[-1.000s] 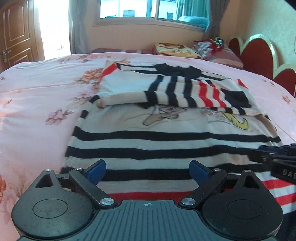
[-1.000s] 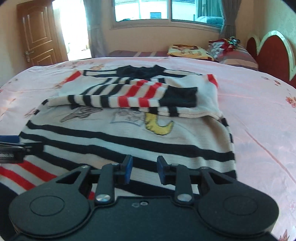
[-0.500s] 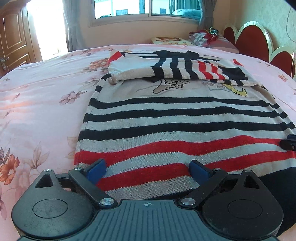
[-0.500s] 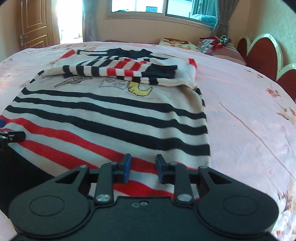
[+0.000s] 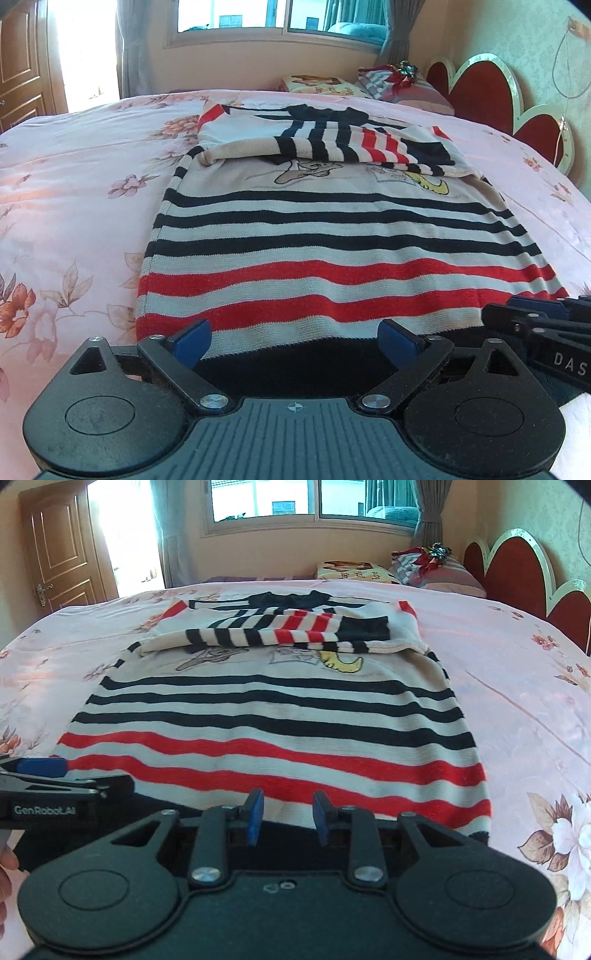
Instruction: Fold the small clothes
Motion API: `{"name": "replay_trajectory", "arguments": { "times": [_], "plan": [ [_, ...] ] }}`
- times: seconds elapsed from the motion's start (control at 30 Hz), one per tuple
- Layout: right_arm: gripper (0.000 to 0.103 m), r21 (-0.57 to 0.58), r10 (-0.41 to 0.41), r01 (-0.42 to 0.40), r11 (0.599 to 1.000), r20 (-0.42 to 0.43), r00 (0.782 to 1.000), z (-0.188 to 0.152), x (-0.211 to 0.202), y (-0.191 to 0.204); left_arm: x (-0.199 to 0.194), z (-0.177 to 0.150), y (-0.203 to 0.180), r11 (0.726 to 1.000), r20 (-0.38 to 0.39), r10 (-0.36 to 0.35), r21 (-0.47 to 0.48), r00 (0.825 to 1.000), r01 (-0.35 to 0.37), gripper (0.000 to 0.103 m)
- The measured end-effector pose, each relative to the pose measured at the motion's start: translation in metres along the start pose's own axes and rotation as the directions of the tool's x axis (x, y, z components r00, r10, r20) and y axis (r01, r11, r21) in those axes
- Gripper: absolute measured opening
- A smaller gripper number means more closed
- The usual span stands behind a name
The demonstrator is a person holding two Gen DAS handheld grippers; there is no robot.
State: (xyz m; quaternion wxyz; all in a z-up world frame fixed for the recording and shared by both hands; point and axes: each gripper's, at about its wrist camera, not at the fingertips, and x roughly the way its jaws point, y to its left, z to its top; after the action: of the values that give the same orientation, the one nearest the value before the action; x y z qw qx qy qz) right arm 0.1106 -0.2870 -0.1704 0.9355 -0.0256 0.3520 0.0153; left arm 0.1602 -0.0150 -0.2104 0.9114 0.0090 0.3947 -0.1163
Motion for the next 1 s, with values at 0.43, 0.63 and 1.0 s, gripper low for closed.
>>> {"name": "replay_trajectory", "arguments": {
  "times": [0.43,0.63,1.0],
  "plan": [
    [0.030,-0.017,-0.098,0.098,0.995,-0.036,0.994,-0.037,-0.006,-0.012,-0.007,-0.031,0.007,0.994,0.005,-0.003,0.110,1.000,0.002,0.096],
    [0.032,0.009,-0.162,0.162,0.987,-0.031,0.986,-0.050,-0.020,-0.037,-0.016,-0.040,0.018,0.994,0.006,-0.013,0.112,1.000,0.012,0.096],
    [0.041,0.087,-0.220,0.220,0.972,-0.009,0.975,-0.064,-0.027,-0.054,-0.020,-0.047,0.021,0.993,0.021,-0.018,0.119,1.000,0.016,0.097]
  ]
}}
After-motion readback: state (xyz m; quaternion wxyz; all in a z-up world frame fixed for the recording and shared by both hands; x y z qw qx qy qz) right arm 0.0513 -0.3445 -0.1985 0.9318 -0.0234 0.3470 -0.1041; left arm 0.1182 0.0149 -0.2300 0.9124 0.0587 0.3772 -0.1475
